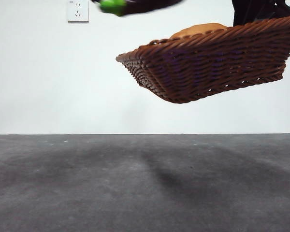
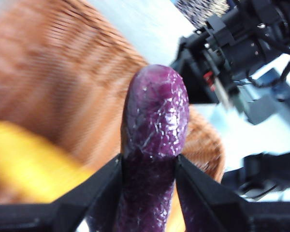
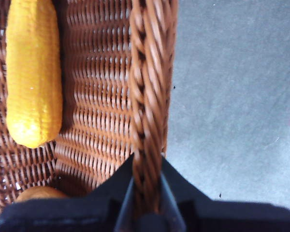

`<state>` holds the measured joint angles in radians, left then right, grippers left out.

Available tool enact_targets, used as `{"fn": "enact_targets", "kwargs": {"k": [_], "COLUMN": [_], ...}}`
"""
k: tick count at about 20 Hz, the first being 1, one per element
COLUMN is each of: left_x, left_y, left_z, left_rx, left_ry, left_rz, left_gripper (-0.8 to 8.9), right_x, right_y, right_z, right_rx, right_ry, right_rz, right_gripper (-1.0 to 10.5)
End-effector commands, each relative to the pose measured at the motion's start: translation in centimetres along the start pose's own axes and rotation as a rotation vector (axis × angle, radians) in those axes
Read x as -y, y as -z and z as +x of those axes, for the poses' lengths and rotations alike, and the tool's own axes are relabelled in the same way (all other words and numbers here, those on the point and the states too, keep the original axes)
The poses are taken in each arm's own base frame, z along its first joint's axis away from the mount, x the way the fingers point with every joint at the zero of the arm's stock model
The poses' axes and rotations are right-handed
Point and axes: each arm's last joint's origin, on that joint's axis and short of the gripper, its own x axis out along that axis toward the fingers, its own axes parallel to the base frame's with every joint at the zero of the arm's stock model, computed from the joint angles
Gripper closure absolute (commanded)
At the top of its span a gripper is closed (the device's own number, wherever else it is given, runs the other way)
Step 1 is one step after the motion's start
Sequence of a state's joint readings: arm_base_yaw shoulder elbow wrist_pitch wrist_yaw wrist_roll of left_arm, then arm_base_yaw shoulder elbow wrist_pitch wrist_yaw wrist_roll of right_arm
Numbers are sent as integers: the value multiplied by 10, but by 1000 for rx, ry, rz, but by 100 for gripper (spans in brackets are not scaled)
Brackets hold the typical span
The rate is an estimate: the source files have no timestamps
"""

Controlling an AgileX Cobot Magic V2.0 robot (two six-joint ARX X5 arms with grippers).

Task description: Help me put the vegetables on the table into the basket

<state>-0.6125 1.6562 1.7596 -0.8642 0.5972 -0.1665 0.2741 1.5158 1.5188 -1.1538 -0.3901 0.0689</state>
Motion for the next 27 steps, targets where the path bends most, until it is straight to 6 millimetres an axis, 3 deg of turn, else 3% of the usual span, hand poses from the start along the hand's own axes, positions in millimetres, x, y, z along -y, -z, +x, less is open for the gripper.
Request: {"fn": "enact_targets", "kwargs": {"k": [1,7,8,10,11,16,20,22,23,24,25,27], "left_x": [-2,-5,-4,-1,0,2,12,27,36,43,50,61], "left_y": [-4,-10,-12,-16,-17,-22,-25,-18,-11,-2,8,30], "left_z": [20,42,42,43,43,41,1,-31,-46,-62,-76,-104], "left_rx": [14,148,162,198,211,258,330,338,322,303,279,226], "left_ry": [24,-197,-188,-162,-152,-127,-144,-171,-193,-241,-297,-405], "left_rz": [-171,-389,-393,-376,-383,-390,-222,-94,-33,7,34,81], "left_gripper": [786,751,631,271,240,241,243,271,426,664,842,816], "right_x": [0,0,0,0,0,0,1,2,3,3,6,14], "right_y": [0,0,0,0,0,1,1,0,0,-1,-3,-9], "right_z": [1,1,1,1,1,1,1,1,2,3,4,7], "right_rx": [-1,-4,-4,-4,-4,-8,-7,-5,-5,-2,9,34], "right_ry": [-15,-15,-15,-15,-15,-9,10,41,43,43,45,51], "right_rz": [9,9,9,9,9,7,-13,-13,-13,-14,-10,1], "right_gripper": [955,955,955,955,955,955,955,955,955,955,955,955]}}
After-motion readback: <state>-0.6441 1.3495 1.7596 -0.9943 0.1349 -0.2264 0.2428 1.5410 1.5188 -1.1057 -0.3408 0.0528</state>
